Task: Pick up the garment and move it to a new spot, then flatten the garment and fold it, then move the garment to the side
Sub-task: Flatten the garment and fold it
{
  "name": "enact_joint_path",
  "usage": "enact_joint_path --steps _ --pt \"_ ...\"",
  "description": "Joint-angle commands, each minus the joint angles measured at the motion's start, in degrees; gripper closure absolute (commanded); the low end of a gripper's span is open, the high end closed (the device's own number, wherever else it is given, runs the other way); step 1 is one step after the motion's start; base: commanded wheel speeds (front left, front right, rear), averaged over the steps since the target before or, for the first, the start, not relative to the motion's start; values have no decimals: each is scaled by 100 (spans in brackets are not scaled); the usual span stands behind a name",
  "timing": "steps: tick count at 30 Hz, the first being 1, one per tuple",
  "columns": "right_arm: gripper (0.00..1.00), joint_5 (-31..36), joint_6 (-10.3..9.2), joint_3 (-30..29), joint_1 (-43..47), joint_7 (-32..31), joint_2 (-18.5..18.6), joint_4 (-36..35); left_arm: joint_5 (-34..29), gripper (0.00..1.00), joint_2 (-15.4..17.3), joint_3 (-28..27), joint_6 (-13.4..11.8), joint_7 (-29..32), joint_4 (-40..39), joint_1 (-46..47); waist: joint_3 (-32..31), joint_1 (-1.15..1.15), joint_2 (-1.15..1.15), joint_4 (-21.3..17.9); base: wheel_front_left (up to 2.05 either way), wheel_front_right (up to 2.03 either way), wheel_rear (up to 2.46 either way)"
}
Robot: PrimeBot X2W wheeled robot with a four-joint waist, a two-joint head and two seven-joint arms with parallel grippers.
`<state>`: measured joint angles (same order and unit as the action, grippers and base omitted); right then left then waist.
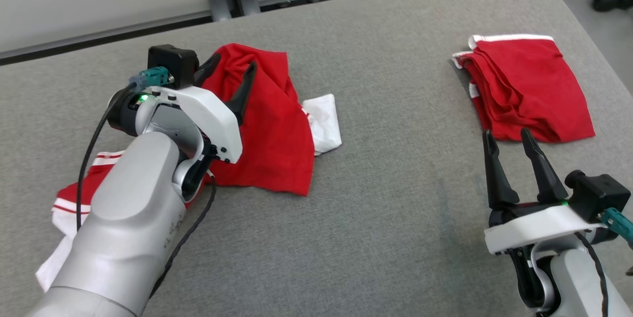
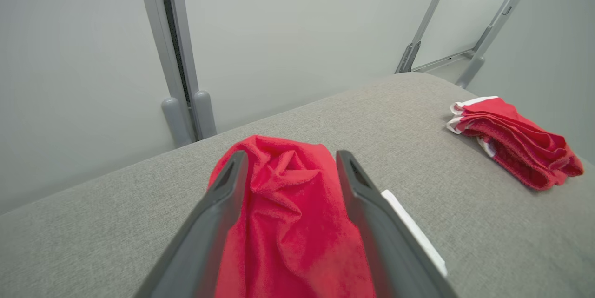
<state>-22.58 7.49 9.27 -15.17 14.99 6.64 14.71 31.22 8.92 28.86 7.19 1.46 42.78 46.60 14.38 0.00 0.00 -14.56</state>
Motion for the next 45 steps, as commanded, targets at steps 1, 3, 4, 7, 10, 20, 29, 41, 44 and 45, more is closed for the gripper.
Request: enact_joint_path --steps 1,3,4,7,10,20,29,41,44,45 --pt "0 35 1 -37 100 27 87 31 -45 0 -16 78 29 -276 11 -56 -224 0 0 228 0 0 0" --pt "0 29 1 -37 164 26 122 43 -41 0 -40 147 33 -593 -45 -233 -362 0 0 382 0 0 0" --pt "0 24 1 -30 204 27 134 54 -40 0 -28 170 34 -746 -96 -339 -429 0 0 450 0 0 0" --pt "0 -12 1 2 316 26 184 76 -109 0 112 173 -85 -1154 -369 -732 -585 0 0 656 0 0 0" --pt "0 -81 1 128 438 26 226 91 -228 0 283 185 -366 -1355 -790 -1313 -671 0 0 874 0 0 0" --pt "0 -612 1 1183 406 -109 413 355 -168 0 793 -323 -1491 -1580 -2883 -3203 -769 0 0 1518 0 0 0" --pt "0 -934 1 1808 -3 -653 389 1125 -104 0 823 -322 -1743 -1507 -3575 -3730 -826 0 0 2094 0 0 0" --pt "88 -1226 1 2007 -424 -550 220 2257 43 0 787 -267 -1723 -1468 -3580 -3919 -978 0 0 2577 0 0 0" --pt "100 -1285 1 2035 -532 -410 190 2403 65 0 808 -283 -1751 -1442 -3572 -3933 -998 0 0 2558 0 0 0" --pt "100 -1288 1 2046 -569 -373 200 2440 65 0 820 -285 -1758 -1440 -3570 -3947 -1009 0 0 2537 0 0 0"
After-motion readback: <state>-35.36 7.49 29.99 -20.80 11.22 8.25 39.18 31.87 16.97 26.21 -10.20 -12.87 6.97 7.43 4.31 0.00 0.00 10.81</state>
